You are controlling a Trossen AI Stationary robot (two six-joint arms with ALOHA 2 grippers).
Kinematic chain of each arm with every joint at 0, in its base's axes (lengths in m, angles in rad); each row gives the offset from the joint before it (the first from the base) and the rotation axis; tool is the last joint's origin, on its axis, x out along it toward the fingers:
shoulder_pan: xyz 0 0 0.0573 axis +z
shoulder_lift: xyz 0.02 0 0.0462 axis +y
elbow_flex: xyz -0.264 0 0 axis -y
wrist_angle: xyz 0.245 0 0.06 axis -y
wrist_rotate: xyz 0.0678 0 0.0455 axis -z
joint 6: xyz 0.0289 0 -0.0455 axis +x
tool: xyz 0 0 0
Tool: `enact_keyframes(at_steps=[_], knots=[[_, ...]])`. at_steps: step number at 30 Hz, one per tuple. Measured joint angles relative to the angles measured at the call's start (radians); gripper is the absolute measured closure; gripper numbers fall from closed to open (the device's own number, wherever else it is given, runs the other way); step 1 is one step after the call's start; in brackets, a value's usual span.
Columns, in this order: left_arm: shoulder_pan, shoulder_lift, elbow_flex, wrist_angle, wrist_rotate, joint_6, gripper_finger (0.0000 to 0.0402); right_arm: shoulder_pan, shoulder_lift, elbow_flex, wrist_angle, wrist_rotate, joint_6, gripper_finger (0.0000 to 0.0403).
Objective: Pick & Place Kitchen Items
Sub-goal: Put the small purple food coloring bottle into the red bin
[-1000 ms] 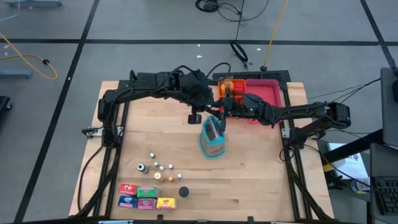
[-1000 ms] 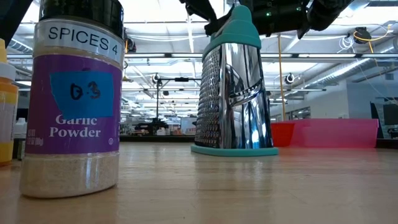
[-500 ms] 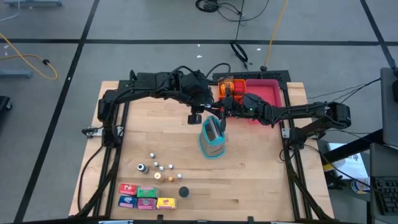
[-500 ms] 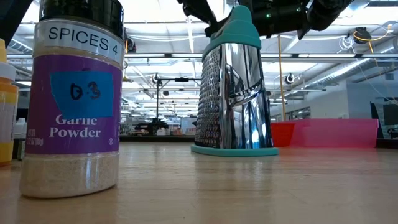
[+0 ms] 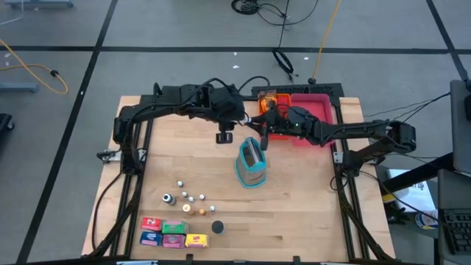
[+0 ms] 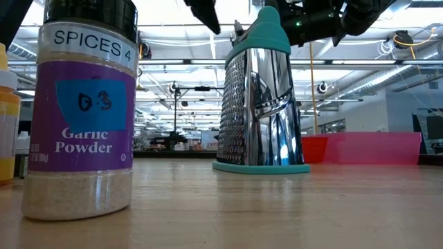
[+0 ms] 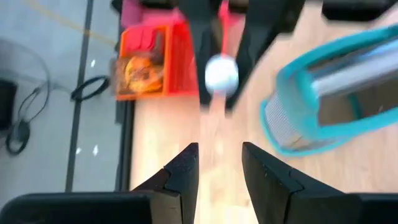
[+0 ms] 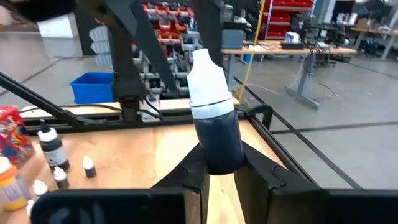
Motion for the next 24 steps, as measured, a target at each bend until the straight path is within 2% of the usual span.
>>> enact_keyframes(at_steps=[7, 12, 18, 24], knots=[[0.014, -0.004, 0.0, -0.121, -0.034, -0.063, 0.0277, -0.046, -0.074, -0.012, -0.126, 0.007, -0.001, 0.0358], [0.029, -0.004, 0.0, -0.191, -0.034, -0.104, 0.0277, -0.072, -0.152, -0.101, -0.166, 0.079, 0.004, 0.0358], [0.045, -0.004, -0.002, -0.206, -0.034, -0.122, 0.0277, -0.11, -0.245, -0.267, -0.101, 0.109, 0.076, 0.0358], [0.045, -0.004, -0.022, -0.206, -0.033, -0.135, 0.0277, -0.14, -0.28, -0.431, 0.03, 0.138, 0.156, 0.0358]])
